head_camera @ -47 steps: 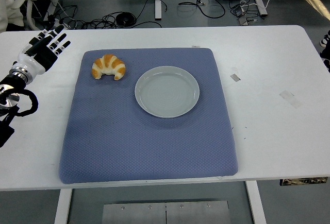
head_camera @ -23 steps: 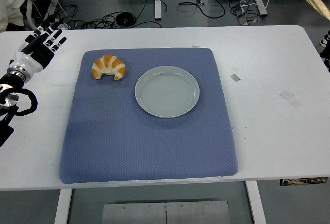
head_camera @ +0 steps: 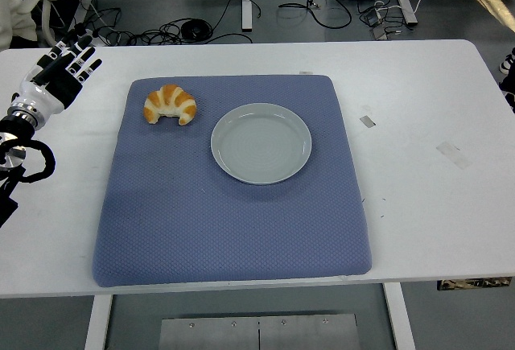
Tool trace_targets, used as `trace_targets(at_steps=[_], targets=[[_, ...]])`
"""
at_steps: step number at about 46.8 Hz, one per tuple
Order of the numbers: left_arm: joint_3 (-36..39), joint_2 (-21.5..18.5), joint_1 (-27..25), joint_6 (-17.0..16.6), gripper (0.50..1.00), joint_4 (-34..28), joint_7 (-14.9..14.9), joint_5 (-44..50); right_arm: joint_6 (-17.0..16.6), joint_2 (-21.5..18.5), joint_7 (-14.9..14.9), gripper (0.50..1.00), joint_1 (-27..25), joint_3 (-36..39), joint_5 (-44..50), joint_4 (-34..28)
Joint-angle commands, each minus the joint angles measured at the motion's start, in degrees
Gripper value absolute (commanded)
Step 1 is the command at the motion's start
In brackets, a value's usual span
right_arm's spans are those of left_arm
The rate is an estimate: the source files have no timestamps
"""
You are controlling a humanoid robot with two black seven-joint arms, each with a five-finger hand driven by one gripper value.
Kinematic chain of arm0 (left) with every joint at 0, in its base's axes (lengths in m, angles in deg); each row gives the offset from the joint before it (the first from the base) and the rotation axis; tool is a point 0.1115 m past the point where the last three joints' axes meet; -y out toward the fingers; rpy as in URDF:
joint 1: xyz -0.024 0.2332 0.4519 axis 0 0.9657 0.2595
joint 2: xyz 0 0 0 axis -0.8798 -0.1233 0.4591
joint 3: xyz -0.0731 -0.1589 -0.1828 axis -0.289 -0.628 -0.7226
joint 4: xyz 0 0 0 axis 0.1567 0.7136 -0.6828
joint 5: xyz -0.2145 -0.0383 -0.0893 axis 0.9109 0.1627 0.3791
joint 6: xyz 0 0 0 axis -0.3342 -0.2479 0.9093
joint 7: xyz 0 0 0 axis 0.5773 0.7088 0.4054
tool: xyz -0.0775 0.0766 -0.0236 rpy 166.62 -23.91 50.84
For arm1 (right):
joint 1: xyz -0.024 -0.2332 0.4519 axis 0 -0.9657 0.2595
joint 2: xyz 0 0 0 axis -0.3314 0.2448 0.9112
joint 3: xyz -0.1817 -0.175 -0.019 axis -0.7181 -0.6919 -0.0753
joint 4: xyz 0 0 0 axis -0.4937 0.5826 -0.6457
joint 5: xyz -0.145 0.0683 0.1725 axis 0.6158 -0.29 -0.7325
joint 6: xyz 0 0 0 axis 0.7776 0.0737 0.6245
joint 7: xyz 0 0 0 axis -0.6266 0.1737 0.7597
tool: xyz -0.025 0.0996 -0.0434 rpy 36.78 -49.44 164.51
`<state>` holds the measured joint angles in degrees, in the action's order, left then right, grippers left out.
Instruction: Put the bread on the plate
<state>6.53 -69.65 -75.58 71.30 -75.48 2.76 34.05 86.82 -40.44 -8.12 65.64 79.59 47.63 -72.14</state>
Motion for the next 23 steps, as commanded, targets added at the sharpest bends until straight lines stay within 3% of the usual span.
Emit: trace_targets(at_steps=[1, 23], targets=[[0.20, 0.04, 0.00, -0.03, 0.981, 0.00, -0.01, 0.00, -0.01, 0.00, 0.00, 1.000, 0.00, 0.00, 0.00, 0.00], [0.38, 0.48, -0.18, -0.20, 0.983, -0.09, 0.08, -0.08, -0.01, 0.00, 0.00, 1.000, 0.00, 0.00, 0.00, 0.00]])
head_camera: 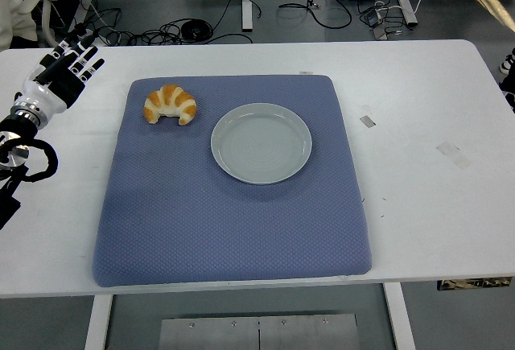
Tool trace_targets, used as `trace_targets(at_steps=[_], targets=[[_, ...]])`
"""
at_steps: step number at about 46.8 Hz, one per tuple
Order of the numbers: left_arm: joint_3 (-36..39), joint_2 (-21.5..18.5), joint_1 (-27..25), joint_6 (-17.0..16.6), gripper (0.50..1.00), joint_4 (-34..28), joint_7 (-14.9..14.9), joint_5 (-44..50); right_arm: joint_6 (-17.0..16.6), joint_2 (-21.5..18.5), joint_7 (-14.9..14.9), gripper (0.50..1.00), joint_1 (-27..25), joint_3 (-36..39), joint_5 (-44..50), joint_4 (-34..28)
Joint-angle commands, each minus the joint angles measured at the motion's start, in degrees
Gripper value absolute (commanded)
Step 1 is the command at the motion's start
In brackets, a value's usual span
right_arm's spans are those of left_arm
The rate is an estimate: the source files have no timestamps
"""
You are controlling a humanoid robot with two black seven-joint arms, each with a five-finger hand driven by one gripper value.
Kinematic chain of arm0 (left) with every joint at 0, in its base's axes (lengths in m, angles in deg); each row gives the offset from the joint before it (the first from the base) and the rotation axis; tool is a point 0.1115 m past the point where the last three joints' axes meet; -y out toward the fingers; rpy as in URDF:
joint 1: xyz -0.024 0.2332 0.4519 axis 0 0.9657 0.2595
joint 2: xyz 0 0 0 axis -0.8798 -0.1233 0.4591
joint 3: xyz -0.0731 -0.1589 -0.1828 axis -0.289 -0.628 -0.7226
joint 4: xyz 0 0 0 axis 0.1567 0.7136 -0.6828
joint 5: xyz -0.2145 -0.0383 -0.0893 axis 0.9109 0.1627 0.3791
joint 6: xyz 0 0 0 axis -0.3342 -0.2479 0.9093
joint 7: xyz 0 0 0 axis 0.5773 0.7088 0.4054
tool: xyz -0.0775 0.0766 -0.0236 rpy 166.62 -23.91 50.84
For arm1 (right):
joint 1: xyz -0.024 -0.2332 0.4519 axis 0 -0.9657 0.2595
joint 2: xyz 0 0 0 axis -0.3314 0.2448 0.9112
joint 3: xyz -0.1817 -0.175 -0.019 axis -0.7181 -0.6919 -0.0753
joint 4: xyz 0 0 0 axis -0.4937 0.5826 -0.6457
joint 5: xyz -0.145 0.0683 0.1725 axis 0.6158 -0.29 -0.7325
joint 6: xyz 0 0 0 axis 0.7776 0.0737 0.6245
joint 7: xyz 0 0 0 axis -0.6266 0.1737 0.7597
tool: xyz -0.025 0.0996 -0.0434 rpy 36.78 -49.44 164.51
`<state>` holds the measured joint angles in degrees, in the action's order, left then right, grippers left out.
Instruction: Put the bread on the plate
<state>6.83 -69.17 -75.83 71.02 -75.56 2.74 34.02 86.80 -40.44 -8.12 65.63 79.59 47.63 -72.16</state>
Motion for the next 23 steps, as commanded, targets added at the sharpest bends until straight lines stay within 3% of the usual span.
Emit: trace_targets(at_steps=[1, 9, 23], targets=[[0.08, 0.01, 0.08, 0.16, 0.983, -0.01, 0.09, -0.06, 0.01, 0.00, 0.00, 1.000, 0.00, 0.00, 0.00, 0.02], [0.26, -0.17, 0.16, 1.57, 0.983, -0.71, 0.62, -1.46, 0.01, 0.00, 0.00, 1.000, 0.00, 0.00, 0.00, 0.02], [0.08, -0.17, -0.36, 1.84, 0.981, -1.41, 0.62, -13.15, 0.01, 0.00, 0.00, 1.000, 0.00, 0.00, 0.00, 0.02]])
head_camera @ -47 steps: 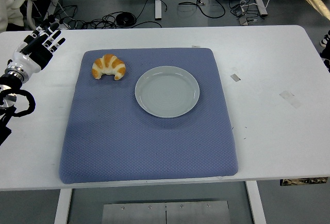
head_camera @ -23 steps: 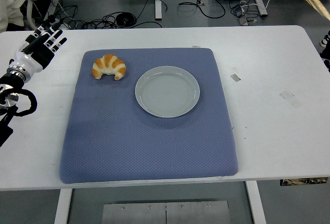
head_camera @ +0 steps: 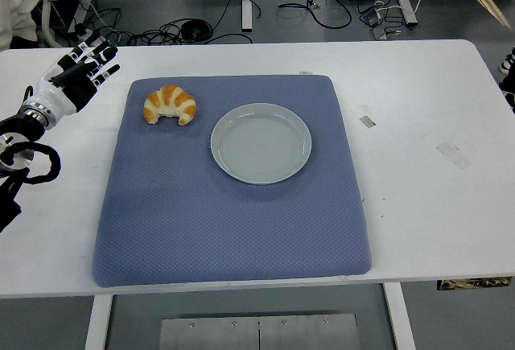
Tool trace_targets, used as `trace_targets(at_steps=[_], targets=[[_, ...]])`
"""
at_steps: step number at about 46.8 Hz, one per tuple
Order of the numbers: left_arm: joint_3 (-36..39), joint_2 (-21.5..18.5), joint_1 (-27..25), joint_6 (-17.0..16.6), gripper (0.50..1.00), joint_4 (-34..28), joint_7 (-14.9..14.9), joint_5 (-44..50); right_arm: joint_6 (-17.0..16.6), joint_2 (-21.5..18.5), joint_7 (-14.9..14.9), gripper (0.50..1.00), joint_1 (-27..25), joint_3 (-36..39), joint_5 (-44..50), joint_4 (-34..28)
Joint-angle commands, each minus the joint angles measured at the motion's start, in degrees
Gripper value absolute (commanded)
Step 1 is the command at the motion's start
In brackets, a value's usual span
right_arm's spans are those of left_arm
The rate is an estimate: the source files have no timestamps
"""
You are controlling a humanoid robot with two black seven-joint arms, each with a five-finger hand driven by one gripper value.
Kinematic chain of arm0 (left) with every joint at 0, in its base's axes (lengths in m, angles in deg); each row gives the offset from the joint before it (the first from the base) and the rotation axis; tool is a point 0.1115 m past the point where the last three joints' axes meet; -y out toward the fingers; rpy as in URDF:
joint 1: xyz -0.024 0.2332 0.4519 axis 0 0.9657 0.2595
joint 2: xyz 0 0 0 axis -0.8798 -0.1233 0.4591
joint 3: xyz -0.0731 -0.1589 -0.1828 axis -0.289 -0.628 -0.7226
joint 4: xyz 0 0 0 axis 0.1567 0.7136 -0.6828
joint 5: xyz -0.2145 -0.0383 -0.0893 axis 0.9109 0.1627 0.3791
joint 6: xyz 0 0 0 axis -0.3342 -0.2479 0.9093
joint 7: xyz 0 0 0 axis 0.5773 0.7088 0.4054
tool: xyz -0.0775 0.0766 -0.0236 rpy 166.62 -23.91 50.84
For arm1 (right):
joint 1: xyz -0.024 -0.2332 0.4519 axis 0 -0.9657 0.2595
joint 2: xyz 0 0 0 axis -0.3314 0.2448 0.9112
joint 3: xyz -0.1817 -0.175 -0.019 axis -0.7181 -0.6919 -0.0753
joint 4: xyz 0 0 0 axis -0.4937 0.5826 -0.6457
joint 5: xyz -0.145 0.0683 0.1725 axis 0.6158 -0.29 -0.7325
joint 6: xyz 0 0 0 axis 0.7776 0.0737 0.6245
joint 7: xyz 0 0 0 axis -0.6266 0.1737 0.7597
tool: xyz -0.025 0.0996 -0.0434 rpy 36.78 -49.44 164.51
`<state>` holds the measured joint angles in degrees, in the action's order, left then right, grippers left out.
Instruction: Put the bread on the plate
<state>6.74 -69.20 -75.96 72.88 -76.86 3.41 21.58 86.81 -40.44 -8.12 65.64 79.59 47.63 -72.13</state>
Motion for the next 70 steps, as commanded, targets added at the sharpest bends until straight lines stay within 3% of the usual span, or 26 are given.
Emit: trace_targets(at_steps=[1, 19, 28, 38, 43, 55, 70], targets=[[0.26, -0.15, -0.32, -0.02, 0.981, -0.20, -0.05, -0.98, 0.01, 0.00, 0.00, 1.000, 0.00, 0.00, 0.00, -0.01], [-0.53, -4.01, -2.07, -0.19, 0.981, -7.32, -0.58, -28.65, 0.01, 0.00, 0.00, 1.000, 0.00, 0.00, 0.00, -0.01], [0.53, -6.03, -5.85, -0.98, 0.981, -9.26, -0.49, -40.35, 0.01, 0.00, 0.00, 1.000, 0.00, 0.00, 0.00, -0.01], [12.82, -7.00, -10.51, -1.07, 0.983, -7.50, -0.31, -39.30, 0.01, 0.00, 0.00, 1.000, 0.00, 0.00, 0.00, -0.01], [14.85, -7.09, -11.21, 0.60, 0.983, -7.32, -0.58, -35.53, 0.01, 0.00, 0.00, 1.000, 0.00, 0.00, 0.00, -0.01], [22.14, -7.35, -14.82, 0.25, 0.981, -6.79, -0.31, -33.76, 0.01, 0.00, 0.00, 1.000, 0.00, 0.00, 0.00, -0.01], [42.80, -7.27, -22.11, -0.89, 0.974, -6.71, -0.31, -34.64, 0.01, 0.00, 0.00, 1.000, 0.00, 0.00, 0.00, -0.01]])
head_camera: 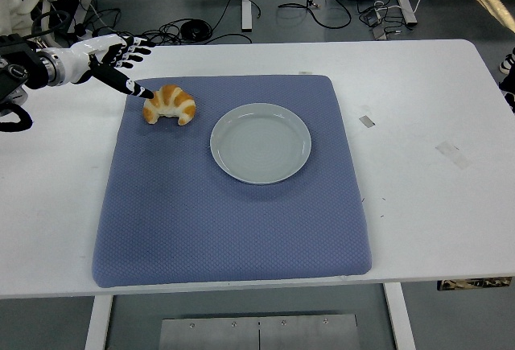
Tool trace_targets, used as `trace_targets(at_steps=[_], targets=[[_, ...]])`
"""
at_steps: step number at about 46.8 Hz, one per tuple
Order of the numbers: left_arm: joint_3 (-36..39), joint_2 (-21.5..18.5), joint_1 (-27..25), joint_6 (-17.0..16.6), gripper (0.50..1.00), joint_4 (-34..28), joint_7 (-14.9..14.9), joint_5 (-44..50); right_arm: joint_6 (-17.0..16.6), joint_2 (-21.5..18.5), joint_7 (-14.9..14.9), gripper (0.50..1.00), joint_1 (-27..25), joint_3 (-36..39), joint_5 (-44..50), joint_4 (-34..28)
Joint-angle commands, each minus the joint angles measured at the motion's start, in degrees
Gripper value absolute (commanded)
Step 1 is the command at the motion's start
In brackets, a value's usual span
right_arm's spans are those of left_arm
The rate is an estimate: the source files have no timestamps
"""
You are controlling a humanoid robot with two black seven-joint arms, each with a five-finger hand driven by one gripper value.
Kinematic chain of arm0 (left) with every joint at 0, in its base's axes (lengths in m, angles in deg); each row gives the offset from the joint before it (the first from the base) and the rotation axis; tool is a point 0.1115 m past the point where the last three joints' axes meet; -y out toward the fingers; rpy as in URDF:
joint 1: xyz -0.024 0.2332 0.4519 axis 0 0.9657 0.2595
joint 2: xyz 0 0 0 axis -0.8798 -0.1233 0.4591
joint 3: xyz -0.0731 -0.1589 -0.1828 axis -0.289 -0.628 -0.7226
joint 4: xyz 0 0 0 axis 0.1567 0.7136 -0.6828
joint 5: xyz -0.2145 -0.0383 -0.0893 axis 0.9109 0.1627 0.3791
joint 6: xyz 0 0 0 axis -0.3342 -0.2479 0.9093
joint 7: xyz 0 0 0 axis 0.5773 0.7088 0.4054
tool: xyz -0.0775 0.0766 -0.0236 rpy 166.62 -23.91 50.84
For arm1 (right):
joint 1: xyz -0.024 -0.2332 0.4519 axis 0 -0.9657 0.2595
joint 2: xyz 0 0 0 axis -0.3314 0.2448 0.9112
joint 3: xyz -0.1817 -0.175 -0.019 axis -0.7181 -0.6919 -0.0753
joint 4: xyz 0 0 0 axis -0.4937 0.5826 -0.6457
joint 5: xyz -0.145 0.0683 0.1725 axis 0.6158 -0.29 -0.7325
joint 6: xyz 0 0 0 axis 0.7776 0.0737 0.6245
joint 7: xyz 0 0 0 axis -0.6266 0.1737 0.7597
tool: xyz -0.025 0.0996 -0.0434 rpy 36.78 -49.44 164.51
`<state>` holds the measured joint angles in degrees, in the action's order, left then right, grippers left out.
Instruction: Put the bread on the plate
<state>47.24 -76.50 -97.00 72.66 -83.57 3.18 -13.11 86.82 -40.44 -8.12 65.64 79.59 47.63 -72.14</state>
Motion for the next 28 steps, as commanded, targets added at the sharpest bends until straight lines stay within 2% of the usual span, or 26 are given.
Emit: trace_targets(at_steps=[1, 23, 28], targets=[[2.74, 0.04, -1.25, -0.94, 0.974, 0.00, -0.08, 0.05, -0.01, 0.00, 0.01, 1.000, 0.00, 0.00, 0.00, 0.00], [3.80, 0.83, -0.81, -1.65, 0.968, 0.00, -0.16, -6.01, -0.01, 0.00, 0.01, 1.000, 0.00, 0.00, 0.00, 0.00], [3.80, 2.06, -0.37, -1.82, 0.957, 0.17, -0.25, -6.80, -0.01, 0.00, 0.01, 1.000, 0.00, 0.00, 0.00, 0.00]])
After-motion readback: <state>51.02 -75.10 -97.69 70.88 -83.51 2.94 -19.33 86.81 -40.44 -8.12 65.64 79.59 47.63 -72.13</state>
